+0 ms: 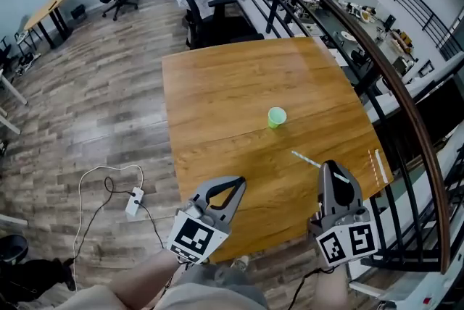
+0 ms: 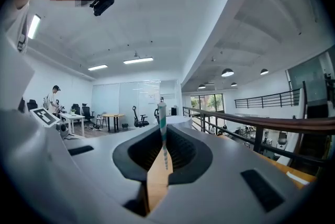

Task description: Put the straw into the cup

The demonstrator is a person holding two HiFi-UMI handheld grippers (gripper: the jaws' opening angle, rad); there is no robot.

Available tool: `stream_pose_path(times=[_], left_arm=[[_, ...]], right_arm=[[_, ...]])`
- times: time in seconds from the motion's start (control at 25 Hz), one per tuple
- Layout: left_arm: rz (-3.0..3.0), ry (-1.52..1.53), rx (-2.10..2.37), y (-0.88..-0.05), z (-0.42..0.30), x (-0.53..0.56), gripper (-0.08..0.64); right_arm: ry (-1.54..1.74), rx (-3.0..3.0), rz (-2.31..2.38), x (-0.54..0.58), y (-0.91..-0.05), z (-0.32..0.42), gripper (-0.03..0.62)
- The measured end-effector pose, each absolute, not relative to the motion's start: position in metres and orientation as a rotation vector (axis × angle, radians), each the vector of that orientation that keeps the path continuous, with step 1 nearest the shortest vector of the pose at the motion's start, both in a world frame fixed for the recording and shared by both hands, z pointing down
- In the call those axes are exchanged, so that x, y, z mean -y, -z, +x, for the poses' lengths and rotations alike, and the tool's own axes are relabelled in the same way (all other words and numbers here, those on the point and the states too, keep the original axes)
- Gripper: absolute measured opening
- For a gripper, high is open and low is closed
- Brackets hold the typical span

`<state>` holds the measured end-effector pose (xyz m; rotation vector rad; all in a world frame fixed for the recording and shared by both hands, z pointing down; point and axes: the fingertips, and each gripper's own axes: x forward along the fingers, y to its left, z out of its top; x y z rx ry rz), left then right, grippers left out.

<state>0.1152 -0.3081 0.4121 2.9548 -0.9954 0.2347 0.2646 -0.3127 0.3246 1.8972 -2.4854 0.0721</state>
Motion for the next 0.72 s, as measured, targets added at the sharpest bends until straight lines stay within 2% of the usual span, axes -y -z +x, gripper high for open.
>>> stream_pose_path(times=[0.72], left_arm=[[3.06, -0.251, 1.069, -0.464, 0.162, 0.407, 0.014]], right_arm=[[-0.199, 2.368, 1.879, 0.492, -0.44, 0.295, 0.034]])
